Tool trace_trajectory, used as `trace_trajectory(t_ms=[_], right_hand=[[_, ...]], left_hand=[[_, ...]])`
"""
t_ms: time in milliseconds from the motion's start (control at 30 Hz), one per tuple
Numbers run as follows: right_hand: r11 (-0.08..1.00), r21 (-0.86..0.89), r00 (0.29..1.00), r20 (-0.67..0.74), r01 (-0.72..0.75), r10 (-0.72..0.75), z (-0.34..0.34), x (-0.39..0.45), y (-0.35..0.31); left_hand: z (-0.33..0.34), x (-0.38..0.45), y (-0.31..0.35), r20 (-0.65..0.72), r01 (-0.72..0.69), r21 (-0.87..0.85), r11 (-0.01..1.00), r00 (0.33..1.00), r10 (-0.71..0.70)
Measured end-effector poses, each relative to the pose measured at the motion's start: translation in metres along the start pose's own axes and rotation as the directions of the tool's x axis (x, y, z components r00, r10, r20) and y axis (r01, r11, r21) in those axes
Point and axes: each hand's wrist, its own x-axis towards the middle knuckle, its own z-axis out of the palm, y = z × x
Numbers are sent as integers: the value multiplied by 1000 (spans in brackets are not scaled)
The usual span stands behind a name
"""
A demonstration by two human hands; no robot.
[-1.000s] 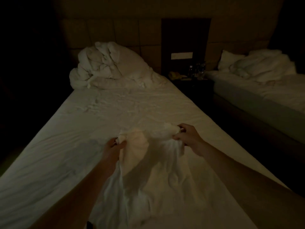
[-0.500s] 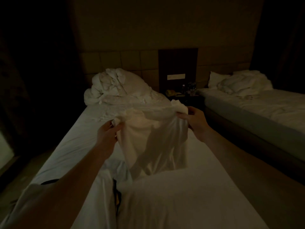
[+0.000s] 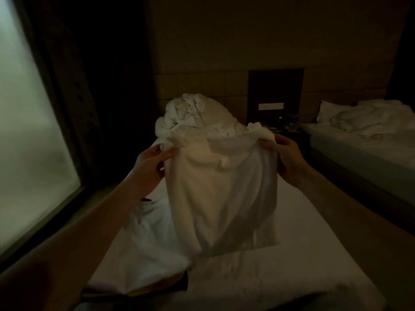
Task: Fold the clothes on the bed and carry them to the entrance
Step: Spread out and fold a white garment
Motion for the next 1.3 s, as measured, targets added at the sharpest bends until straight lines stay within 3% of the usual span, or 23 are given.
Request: trace_trajectory(t_ms=[267,500,700,867,1033,1100,1167,1233,1300], right_hand=[[996,64,963,266,-55,36,102,-33,9],[984,-56,937,302,-168,177,180,3,86],[908,-339,947,118,-245,300,211,68,183],[831,-468,948,-56,-301,312,215,114,242],[754,-563,936,-122,-339,330,222,130,273],[659,-664,919,-116,-353,376,226,129,280],[509,-814,922,-78,-279,380,232,119,282],[362,-929,970,15,-76,241,241,100,275],[249,-955,973,195,161,119,249,80,267]], left_hand=[[-90,-55,49,-178,-69,53,996,981,78],[-187,-28,29,-331,89,172,981,943,-27],[-249,23,-30,-389,290,305,907,907,-160],[-267,67,-78,-520,356,355,864,844,-133],[-276,100,-105,-571,413,437,799,814,-109],[-270,103,-115,-578,439,538,720,814,-65],[-261,98,-120,-552,446,716,537,833,43],[-244,85,-120,-442,378,876,300,878,183],[-221,66,-118,-280,262,960,103,922,267]])
